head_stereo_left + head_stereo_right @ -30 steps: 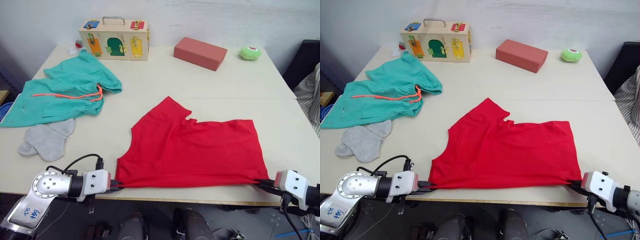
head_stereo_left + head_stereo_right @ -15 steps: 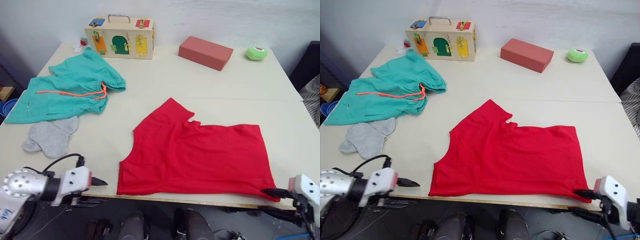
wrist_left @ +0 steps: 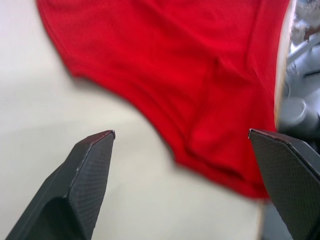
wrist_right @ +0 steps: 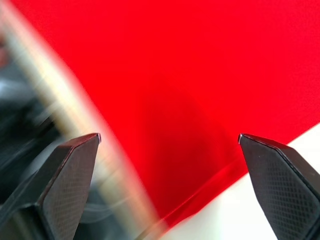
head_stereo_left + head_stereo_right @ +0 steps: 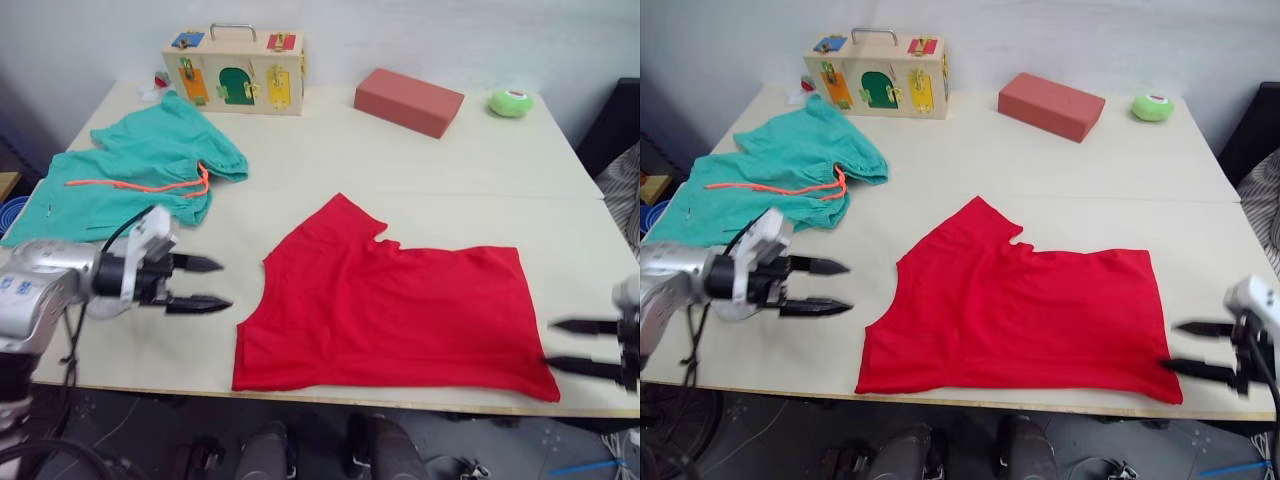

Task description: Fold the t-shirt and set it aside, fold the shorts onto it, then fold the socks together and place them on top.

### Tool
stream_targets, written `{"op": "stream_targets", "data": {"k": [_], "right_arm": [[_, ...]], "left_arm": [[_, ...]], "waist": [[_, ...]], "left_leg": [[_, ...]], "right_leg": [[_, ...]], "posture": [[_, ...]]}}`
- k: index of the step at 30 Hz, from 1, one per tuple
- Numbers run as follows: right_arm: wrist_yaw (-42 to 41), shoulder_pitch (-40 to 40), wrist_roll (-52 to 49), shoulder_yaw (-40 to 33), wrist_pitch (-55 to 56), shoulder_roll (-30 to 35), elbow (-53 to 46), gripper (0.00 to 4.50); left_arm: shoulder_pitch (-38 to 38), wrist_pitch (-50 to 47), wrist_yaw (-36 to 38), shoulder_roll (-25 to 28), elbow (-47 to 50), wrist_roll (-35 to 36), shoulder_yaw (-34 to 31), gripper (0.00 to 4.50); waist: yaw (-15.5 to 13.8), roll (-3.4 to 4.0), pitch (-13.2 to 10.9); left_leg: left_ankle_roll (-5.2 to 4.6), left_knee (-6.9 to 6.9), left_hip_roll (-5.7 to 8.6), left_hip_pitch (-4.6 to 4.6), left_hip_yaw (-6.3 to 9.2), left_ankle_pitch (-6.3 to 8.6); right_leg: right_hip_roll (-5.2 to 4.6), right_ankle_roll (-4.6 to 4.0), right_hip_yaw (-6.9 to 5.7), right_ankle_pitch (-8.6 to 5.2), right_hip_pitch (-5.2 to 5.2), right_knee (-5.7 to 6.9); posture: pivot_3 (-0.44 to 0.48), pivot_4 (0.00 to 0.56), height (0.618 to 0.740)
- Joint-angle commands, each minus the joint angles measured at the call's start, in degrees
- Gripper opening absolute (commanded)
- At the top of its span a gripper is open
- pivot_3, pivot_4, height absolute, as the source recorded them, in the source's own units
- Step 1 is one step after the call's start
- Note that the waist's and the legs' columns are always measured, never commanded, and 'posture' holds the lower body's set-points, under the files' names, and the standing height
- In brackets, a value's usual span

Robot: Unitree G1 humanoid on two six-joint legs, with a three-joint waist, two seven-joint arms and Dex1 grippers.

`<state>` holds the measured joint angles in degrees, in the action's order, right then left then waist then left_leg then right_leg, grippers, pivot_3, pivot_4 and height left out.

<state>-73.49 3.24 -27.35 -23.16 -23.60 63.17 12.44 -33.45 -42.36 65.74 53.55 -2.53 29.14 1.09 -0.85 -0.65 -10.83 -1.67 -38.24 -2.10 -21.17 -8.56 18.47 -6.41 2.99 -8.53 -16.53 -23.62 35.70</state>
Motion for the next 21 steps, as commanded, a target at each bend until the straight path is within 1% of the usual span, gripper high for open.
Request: {"op": "stream_targets", "data": {"k": [1,3,5,6,9,11,12,13,16,18,21], "right_arm": [[5.61,11.73,7.99,5.49,10.43,-2.18,12.36,4.50],[5.22,19.35,11.49,10.23,11.81,-3.18,19.11,4.50],[6.16,26.46,15.32,14.01,14.55,-4.40,25.92,4.50],[6.31,28.84,16.56,15.11,15.92,-4.82,28.56,4.50],[7.74,37.65,19.86,18.00,18.34,-7.09,37.91,4.50],[8.26,41.29,21.59,19.28,20.03,-8.32,42.60,4.50],[8.30,42.40,22.21,19.62,20.77,-8.64,44.28,4.50],[8.14,43.94,22.85,20.17,20.66,-9.40,46.29,4.50],[8.82,47.12,24.29,21.00,21.00,-10.90,50.47,4.50],[10.83,49.00,25.76,21.28,21.61,-11.66,53.26,4.50],[11.86,50.73,26.82,21.28,21.56,-12.40,55.98,4.50]], "left_arm": [[-8.84,1.26,-2.83,-3.88,-10.38,-6.03,3.80,4.48],[-14.88,4.82,-3.37,-8.26,-18.86,-10.04,6.91,4.48],[-20.21,9.20,-5.25,-13.22,-28.14,-13.71,8.64,4.48],[-21.98,10.91,-5.87,-14.86,-31.60,-15.01,8.82,4.48],[-29.46,18.03,-10.37,-22.44,-46.99,-17.64,7.29,4.48],[-32.82,22.15,-11.40,-25.69,-54.37,-19.31,7.04,4.48],[-33.87,23.72,-11.53,-26.51,-56.87,-20.08,6.93,4.48],[-35.36,25.41,-14.10,-28.54,-60.42,-20.97,6.61,4.48],[-38.02,28.68,-19.07,-32.29,-67.10,-23.39,6.02,4.48],[-39.05,29.69,-22.64,-34.54,-69.79,-24.96,5.53,4.48],[-39.97,29.78,-26.04,-36.35,-71.89,-26.10,4.13,4.48]], "waist": [[0.29,-0.10,-0.09],[0.61,-0.11,-0.10],[0.72,-0.11,-0.11],[0.81,-0.12,-0.11],[0.98,-0.13,-0.12],[1.04,-0.14,-0.13],[1.09,-0.14,-0.13],[1.16,-0.14,-0.13],[1.27,-0.15,-0.13],[1.34,-0.15,-0.14],[1.35,-0.16,-0.14]], "left_leg": [[-0.01,0.01,0.08,-0.01,-0.03,-0.09],[0.05,0.04,0.12,-0.01,-0.08,-0.22],[0.02,0.06,0.15,-0.13,-0.12,-0.29],[0.01,0.05,0.17,-0.11,-0.14,-0.30],[-0.05,0.05,0.21,-0.23,-0.17,-0.33],[-0.09,0.04,0.23,-0.29,-0.17,-0.35],[-0.10,0.05,0.24,-0.30,-0.17,-0.36],[-0.10,0.06,0.24,-0.32,-0.17,-0.36],[-0.11,0.08,0.25,-0.33,-0.17,-0.36],[-0.13,0.08,0.27,-0.32,-0.16,-0.37],[-0.17,0.06,0.30,-0.32,-0.14,-0.40]], "right_leg": [[-0.04,0.03,0.07,0.03,-0.04,0.06],[-0.07,0.04,0.18,0.02,-0.12,0.18],[-0.03,0.04,0.16,0.02,-0.22,0.19],[-0.02,0.04,0.16,0.02,-0.21,0.27],[0.01,0.07,0.10,0.03,-0.26,0.33],[0.02,0.11,0.03,0.06,-0.29,0.32],[0.00,0.13,0.01,0.07,-0.29,0.31],[-0.01,0.13,-0.02,0.07,-0.29,0.29],[-0.03,0.15,-0.05,0.08,-0.29,0.28],[-0.05,0.16,-0.04,0.08,-0.29,0.31],[-0.13,0.19,-0.04,0.10,-0.29,0.35]], "posture": [[0.000,0.150,0.740],[0.000,0.150,0.740],[0.000,0.150,0.740],[0.000,0.150,0.740],[0.000,0.150,0.740],[0.000,0.150,0.740],[0.000,0.150,0.740],[0.000,0.150,0.740],[0.000,0.150,0.740],[0.000,0.150,0.740],[0.000,0.150,0.740]]}}
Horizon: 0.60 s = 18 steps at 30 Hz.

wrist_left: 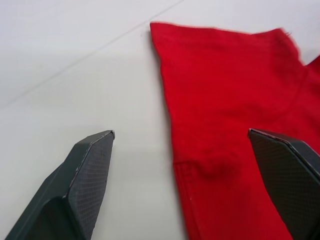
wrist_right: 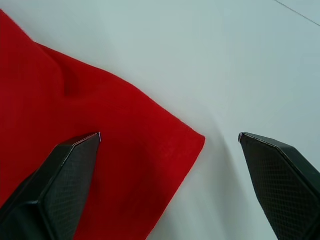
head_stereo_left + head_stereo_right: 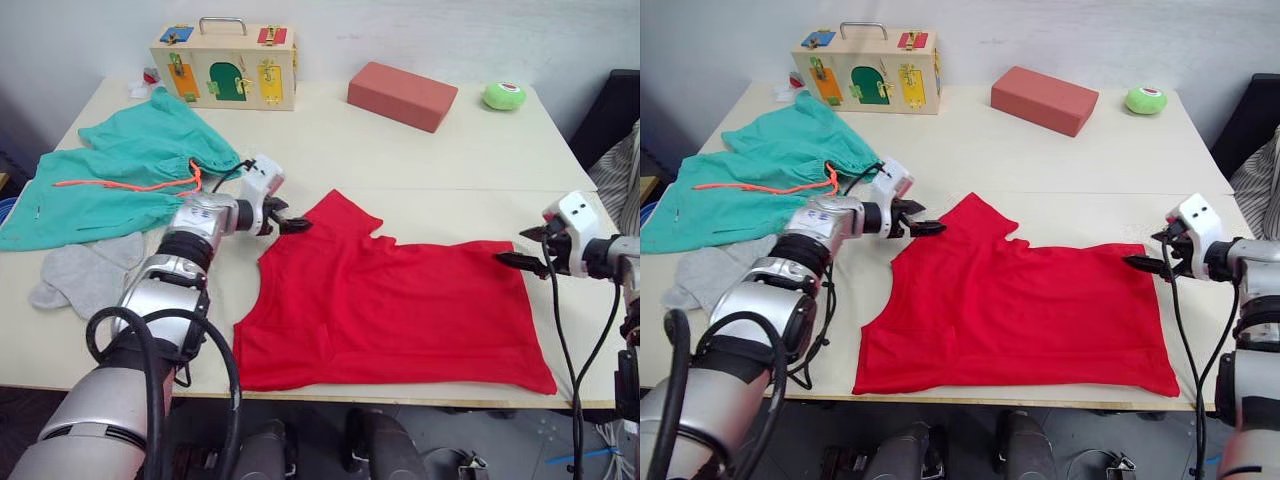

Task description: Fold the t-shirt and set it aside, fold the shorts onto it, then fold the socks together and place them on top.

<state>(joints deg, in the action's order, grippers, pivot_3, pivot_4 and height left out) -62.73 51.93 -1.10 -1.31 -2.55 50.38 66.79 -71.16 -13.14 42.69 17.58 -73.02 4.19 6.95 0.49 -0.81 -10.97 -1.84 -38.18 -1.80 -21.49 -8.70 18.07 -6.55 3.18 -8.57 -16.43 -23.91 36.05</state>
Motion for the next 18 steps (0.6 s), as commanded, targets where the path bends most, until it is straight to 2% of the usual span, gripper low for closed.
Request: {"op": "stream_targets", "data": {"k": [1,3,4,7,9,15,18], "right_arm": [[1.28,2.44,0.84,-0.55,0.35,0.15,2.29,4.50],[0.89,2.99,1.73,0.08,0.12,-0.49,3.27,4.50],[1.02,3.28,2.17,0.35,-0.03,-0.93,3.74,4.50],[1.96,4.06,2.64,0.18,-0.73,-1.88,4.88,4.50],[2.08,4.46,2.42,-0.17,-1.62,-2.34,5.50,4.12],[4.41,4.79,2.26,-1.05,-0.81,-2.97,6.16,2.20],[4.54,4.38,2.05,-1.59,0.51,-2.63,5.88,0.97]], "left_arm": [[-2.45,0.24,-3.51,-0.82,-1.78,-1.37,-2.20,4.48],[-2.51,-0.22,-4.62,-1.64,-2.29,-1.71,-3.18,4.48],[-2.43,-0.28,-5.01,-1.84,-2.45,-1.96,-3.52,4.30],[-2.28,-1.07,-5.52,-2.11,-2.65,-1.90,-5.28,3.50],[-2.14,-1.59,-4.49,-2.18,-2.64,-2.31,-5.72,2.91],[-1.11,-0.43,-4.68,-1.92,-2.37,-4.28,-6.09,1.02],[-0.29,1.75,-4.66,-2.14,-2.03,-4.70,-6.53,0.01]], "waist": [[0.02,0.00,0.00],[0.13,0.00,0.00],[0.23,0.00,0.00],[0.62,0.00,0.00],[0.97,0.00,0.00],[1.14,0.00,0.00],[1.13,0.00,0.00]], "left_leg": [[0.00,-0.01,0.00,0.00,0.02,0.00],[0.00,-0.02,0.00,0.01,0.02,0.00],[0.00,-0.02,-0.01,0.01,0.03,0.00],[0.00,-0.02,0.00,0.02,0.03,-0.01],[0.01,-0.02,0.01,0.02,0.04,-0.01],[0.01,-0.03,0.01,0.03,0.05,-0.01],[0.02,-0.03,0.01,0.03,0.05,-0.02]], "right_leg": [[-0.02,0.01,0.00,0.01,0.00,0.01],[-0.03,0.01,0.00,0.01,0.00,0.02],[-0.03,0.01,0.00,0.01,0.01,0.03],[-0.03,0.01,0.00,0.01,0.02,0.06],[-0.02,0.01,-0.01,0.01,0.02,0.08],[-0.01,0.01,-0.02,0.01,0.03,0.09],[-0.02,0.01,-0.01,0.01,0.03,0.09]], "posture": [[0.000,0.150,0.740],[0.000,0.150,0.740],[0.000,0.150,0.740],[0.000,0.150,0.740],[0.000,0.150,0.740],[0.000,0.150,0.740],[0.000,0.150,0.740]]}}
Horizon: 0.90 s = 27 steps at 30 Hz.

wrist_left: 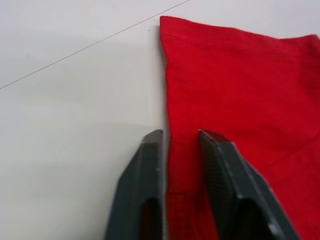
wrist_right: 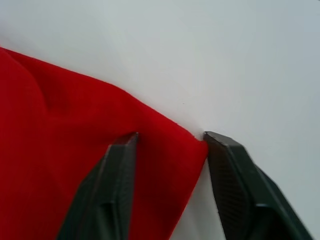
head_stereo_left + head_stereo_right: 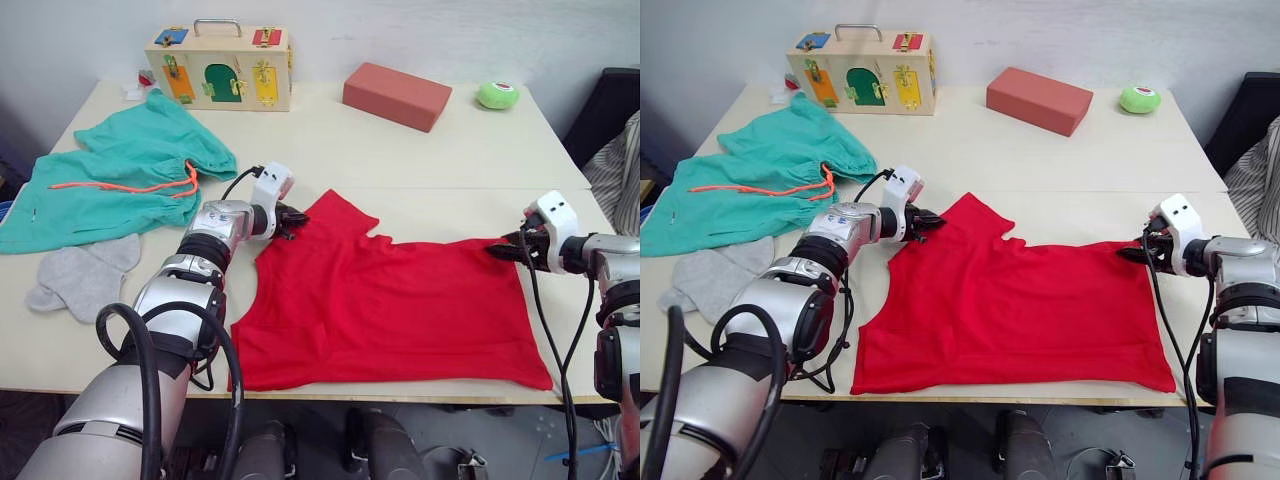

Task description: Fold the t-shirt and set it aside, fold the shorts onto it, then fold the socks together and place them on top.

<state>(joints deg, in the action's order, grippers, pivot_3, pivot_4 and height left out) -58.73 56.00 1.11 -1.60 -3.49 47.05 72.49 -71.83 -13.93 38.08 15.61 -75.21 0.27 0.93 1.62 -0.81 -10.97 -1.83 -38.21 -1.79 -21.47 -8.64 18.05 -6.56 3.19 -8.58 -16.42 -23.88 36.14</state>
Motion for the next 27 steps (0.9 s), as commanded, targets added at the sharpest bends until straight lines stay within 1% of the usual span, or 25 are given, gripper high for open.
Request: {"op": "stream_targets", "data": {"k": [1,2,3,4,13,15,20,23,27], "right_arm": [[0.41,0.08,-0.52,-1.70,1.94,0.89,0.05,0.71],[0.14,-0.11,-0.80,-2.01,2.30,1.06,-0.05,0.33],[-0.19,-0.32,-1.03,-2.33,2.66,1.24,-0.16,0.05],[-0.81,-0.70,-1.33,-2.77,3.12,1.51,-0.38,0.02],[-5.92,-4.03,-4.13,-6.22,4.81,3.45,-2.89,0.02],[-6.75,-4.90,-4.98,-7.11,5.16,3.71,-3.76,0.02],[-7.75,-7.44,-6.68,-8.88,5.93,4.28,-5.80,0.02],[-8.05,-9.09,-7.66,-10.07,6.37,4.27,-6.70,0.02],[-8.54,-10.47,-9.52,-11.44,7.14,3.86,-7.94,0.02]], "left_arm": [[0.73,3.92,-0.40,-0.30,0.36,-0.85,-0.71,0.00],[0.94,5.00,-0.92,-0.40,0.48,-0.81,-1.07,0.00],[1.07,6.11,-1.17,-0.50,0.62,-0.59,-1.57,0.00],[1.15,6.77,-1.24,-0.50,0.72,-0.43,-1.95,0.00],[2.27,10.87,0.09,0.63,1.54,0.90,-5.20,0.00],[2.52,11.88,1.72,1.02,2.12,1.19,-5.69,0.00],[3.59,14.22,5.11,2.08,3.22,0.27,-4.83,0.00],[4.33,15.92,5.08,2.42,3.52,-0.56,-4.14,0.00],[4.95,17.00,4.36,2.64,4.16,-0.04,-4.90,0.00]], "waist": [[0.00,0.00,0.00],[0.00,0.00,0.00],[-0.01,0.00,0.00],[0.00,0.00,0.00],[0.00,0.00,0.00],[0.00,0.00,0.00],[0.00,0.00,0.00],[-0.01,0.00,0.00],[-0.01,0.00,0.00]], "left_leg": [[0.00,0.00,0.00,0.00,0.00,0.00],[0.00,0.00,0.00,0.00,0.00,0.00],[0.00,0.01,0.00,0.00,0.00,0.00],[0.00,0.01,0.00,0.00,0.00,0.00],[0.00,0.01,0.02,0.00,0.00,0.00],[0.00,0.01,0.00,0.00,0.00,0.00],[0.00,0.01,0.01,0.00,0.00,0.00],[0.00,0.01,0.01,0.01,0.00,0.00],[0.00,0.00,0.01,0.00,0.00,0.00]], "right_leg": [[0.00,0.00,0.00,0.00,0.00,0.00],[0.00,0.00,0.00,0.00,0.00,-0.01],[0.00,0.00,0.00,0.00,0.00,0.00],[-0.01,0.00,0.00,0.00,0.00,-0.01],[0.00,0.00,-0.01,0.00,0.00,-0.01],[0.01,0.00,-0.02,0.00,0.00,-0.01],[0.03,0.00,-0.02,0.00,0.00,-0.01],[0.03,0.00,-0.02,0.00,0.00,0.00],[0.02,0.00,-0.02,0.00,0.00,0.00]], "posture": [[0.000,0.150,0.740],[0.000,0.150,0.740],[0.000,0.150,0.740],[0.000,0.150,0.740],[0.000,0.150,0.740],[0.000,0.150,0.740],[0.000,0.150,0.740],[0.000,0.150,0.740],[0.000,0.150,0.740]]}}
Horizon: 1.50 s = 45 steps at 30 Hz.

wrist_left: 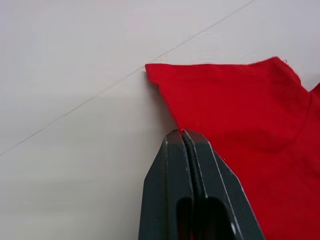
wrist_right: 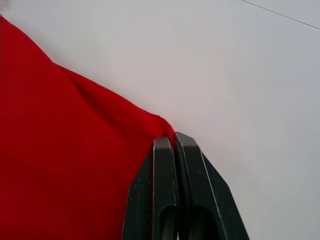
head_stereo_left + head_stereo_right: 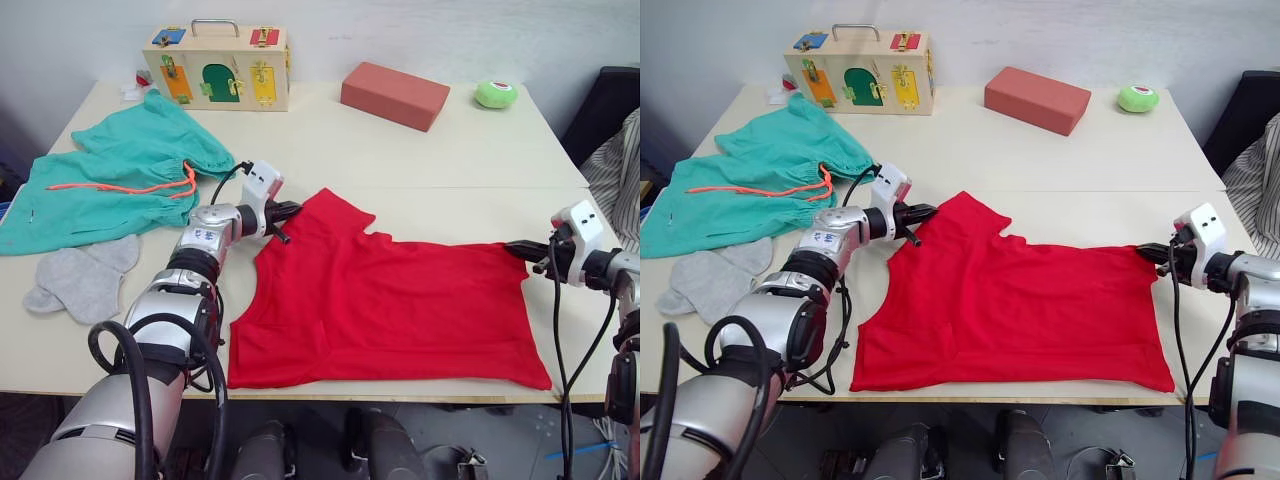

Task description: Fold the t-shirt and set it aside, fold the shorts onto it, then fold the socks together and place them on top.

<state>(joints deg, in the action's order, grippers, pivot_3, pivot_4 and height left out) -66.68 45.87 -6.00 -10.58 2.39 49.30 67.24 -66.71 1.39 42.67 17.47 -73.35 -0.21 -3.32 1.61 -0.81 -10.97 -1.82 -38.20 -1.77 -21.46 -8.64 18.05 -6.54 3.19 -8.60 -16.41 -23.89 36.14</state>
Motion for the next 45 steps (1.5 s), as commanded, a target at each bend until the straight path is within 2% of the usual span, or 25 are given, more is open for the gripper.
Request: {"op": "stream_targets", "data": {"k": [1,11,23,35,38,45], "right_arm": [[-0.87,-0.66,-2.91,-2.87,1.48,1.53,-3.07,0.02],[-0.52,-4.36,-7.15,-6.24,2.36,1.01,-7.97,0.02],[0.41,-17.91,-14.11,-11.65,-0.70,0.39,-22.91,0.02],[3.28,-30.04,-16.82,-12.17,-2.37,-2.36,-32.39,0.02],[4.24,-32.95,-16.20,-11.68,-1.45,-3.54,-33.23,0.02],[6.07,-33.62,-13.90,-9.71,0.48,-4.61,-32.16,0.02]], "left_arm": [[0.11,2.09,-0.19,0.90,2.59,0.49,-0.69,0.00],[3.64,4.00,1.81,1.71,6.49,3.57,-2.84,0.00],[10.26,3.20,5.06,3.43,15.44,8.00,-5.62,0.00],[19.29,1.58,8.24,5.13,25.81,7.65,-2.87,0.00],[23.90,1.36,9.52,6.21,31.12,7.53,-1.50,0.00],[28.48,-2.38,10.79,8.30,37.51,7.15,1.14,0.00]], "waist": [[-0.01,0.00,0.00],[-0.01,0.00,0.00],[-0.09,0.00,0.00],[-0.11,0.02,0.01],[-0.08,0.01,0.01],[-0.08,0.01,0.02]], "left_leg": [[0.00,0.00,0.00,0.00,0.00,0.00],[0.00,-0.01,-0.01,0.01,0.01,0.00],[0.00,-0.02,0.00,0.03,0.03,0.00],[0.00,-0.01,-0.03,0.27,0.04,0.00],[0.00,-0.02,-0.03,0.28,0.04,0.00],[0.01,-0.11,-0.05,0.36,0.05,0.01]], "right_leg": [[0.00,0.00,0.00,0.00,0.00,0.00],[-0.02,0.00,0.01,0.00,0.00,0.01],[-0.05,0.00,0.02,0.00,0.03,0.01],[-0.12,0.00,0.12,0.00,0.21,0.04],[-0.12,0.00,0.16,0.00,0.21,0.03],[-0.14,-0.01,0.24,0.01,0.26,-0.10]], "posture": [[0.000,0.150,0.740],[0.000,0.150,0.740],[0.000,0.150,0.740],[0.000,0.150,0.740],[0.000,0.150,0.740],[0.000,0.150,0.740]]}}
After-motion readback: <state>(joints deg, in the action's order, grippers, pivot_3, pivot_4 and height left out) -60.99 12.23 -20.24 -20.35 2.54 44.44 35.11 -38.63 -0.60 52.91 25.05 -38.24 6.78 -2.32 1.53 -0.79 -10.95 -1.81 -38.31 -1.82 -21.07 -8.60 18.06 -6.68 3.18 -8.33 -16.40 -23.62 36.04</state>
